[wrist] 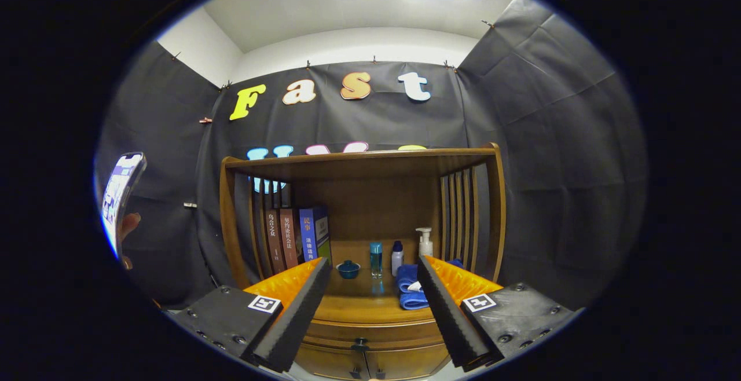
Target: Pull open the drawer, take out the items inside it, and place them on the countertop above the cabinet.
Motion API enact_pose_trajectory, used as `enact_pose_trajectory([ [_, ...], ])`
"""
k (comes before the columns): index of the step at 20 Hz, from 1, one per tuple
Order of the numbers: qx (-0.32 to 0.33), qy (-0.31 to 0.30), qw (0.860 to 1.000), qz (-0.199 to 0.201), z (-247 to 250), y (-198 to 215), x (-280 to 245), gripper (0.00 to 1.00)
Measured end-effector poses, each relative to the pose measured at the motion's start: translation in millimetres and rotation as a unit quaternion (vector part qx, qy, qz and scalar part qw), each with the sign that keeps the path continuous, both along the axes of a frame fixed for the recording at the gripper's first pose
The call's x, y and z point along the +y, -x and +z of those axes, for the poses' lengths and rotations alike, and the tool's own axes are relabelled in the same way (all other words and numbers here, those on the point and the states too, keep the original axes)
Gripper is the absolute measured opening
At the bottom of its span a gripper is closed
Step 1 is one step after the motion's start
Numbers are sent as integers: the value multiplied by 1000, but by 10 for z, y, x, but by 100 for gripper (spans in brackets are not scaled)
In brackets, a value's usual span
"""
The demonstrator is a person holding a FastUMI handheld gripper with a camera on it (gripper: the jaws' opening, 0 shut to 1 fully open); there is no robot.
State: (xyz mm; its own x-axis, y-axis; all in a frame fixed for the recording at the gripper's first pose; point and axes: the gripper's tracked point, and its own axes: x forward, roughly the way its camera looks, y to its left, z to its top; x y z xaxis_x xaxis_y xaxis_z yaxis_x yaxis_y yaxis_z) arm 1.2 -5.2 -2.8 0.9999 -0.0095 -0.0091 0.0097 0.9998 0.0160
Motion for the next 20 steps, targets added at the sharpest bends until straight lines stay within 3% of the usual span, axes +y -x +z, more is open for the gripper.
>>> enact_pose_trajectory([
  [15, 3, -1, 1000, -4, -68, -21, -35, 98],
  [20, 16, -8, 1000, -6, -487, -128, -15, 98],
])
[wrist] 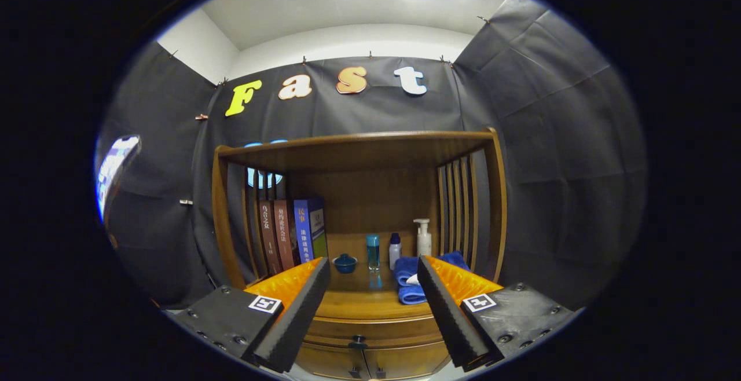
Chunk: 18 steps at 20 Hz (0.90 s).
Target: Pull open the drawer, take out the items inside it, and place them on the countertop above the cabinet.
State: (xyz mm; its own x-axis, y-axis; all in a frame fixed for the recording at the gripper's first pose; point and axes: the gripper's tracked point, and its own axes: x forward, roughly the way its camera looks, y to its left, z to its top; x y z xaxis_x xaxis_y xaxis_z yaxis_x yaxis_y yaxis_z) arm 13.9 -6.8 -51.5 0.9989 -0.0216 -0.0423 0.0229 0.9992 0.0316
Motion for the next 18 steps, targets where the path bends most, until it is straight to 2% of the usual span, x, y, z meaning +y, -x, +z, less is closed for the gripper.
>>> enact_pose_trajectory([
  [4, 48, -15, 999, 12, -662, -76, 148, 98],
  [8, 99, -16, 995, 8, -1212, -222, 232, 98],
  [18, 215, -29, 976, -4, -2380, -305, 336, 99],
])
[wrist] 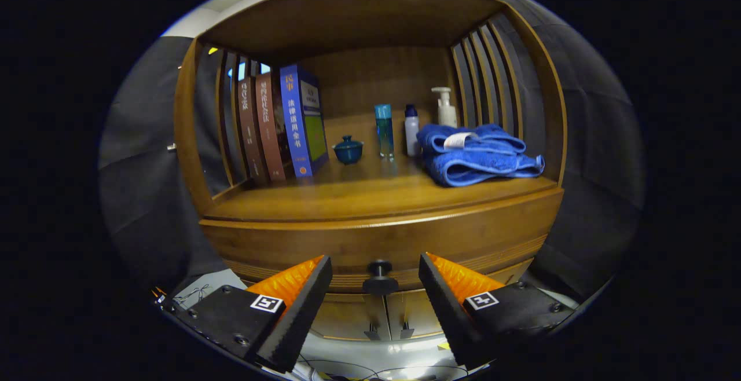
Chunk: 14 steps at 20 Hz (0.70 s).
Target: Pull open the drawer, take out the items inside it, and place them on the countertop above the cabinet.
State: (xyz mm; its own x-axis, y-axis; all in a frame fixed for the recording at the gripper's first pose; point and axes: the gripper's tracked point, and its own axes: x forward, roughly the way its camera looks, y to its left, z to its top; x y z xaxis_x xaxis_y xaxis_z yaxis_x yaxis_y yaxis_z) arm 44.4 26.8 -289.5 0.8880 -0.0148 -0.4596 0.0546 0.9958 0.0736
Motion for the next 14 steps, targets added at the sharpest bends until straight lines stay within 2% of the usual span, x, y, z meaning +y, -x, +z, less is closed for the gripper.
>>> enact_pose_trajectory([
  [5, 34, 1, 999, -8, -369, -89, -26, 98],
  [9, 37, 13, 999, 3, -459, -161, 10, 80],
  [14, 42, 20, 999, -12, -514, -211, -41, 49],
])
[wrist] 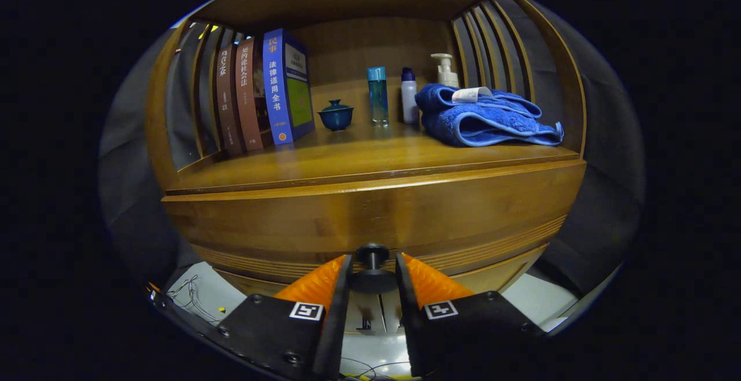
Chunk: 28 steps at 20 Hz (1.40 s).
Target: Pull open the drawer, take out the items inside it, and place them on the countertop above the cabinet.
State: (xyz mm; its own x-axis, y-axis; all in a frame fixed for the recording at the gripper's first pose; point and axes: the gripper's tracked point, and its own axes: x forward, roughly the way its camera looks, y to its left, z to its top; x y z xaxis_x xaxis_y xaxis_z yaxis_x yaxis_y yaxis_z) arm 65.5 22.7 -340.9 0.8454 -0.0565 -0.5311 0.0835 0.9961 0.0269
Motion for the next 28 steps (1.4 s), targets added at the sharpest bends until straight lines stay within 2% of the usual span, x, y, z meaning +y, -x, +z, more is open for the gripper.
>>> enact_pose_trajectory([
  [2, 3, 11, 1000, 2, 4, 23, -3, 37],
  [3, 3, 8, 1000, 5, 3, 17, -4, 37],
  [6, 18, -14, 1000, 10, -5, 20, 6, 25],
  [9, 33, 0, 999, 22, 6, 122, -4, 25],
  [14, 63, -8, 997, 41, 74, 525, 13, 25],
  [28, 144, -21, 988, 59, 190, 1510, 35, 25],
])
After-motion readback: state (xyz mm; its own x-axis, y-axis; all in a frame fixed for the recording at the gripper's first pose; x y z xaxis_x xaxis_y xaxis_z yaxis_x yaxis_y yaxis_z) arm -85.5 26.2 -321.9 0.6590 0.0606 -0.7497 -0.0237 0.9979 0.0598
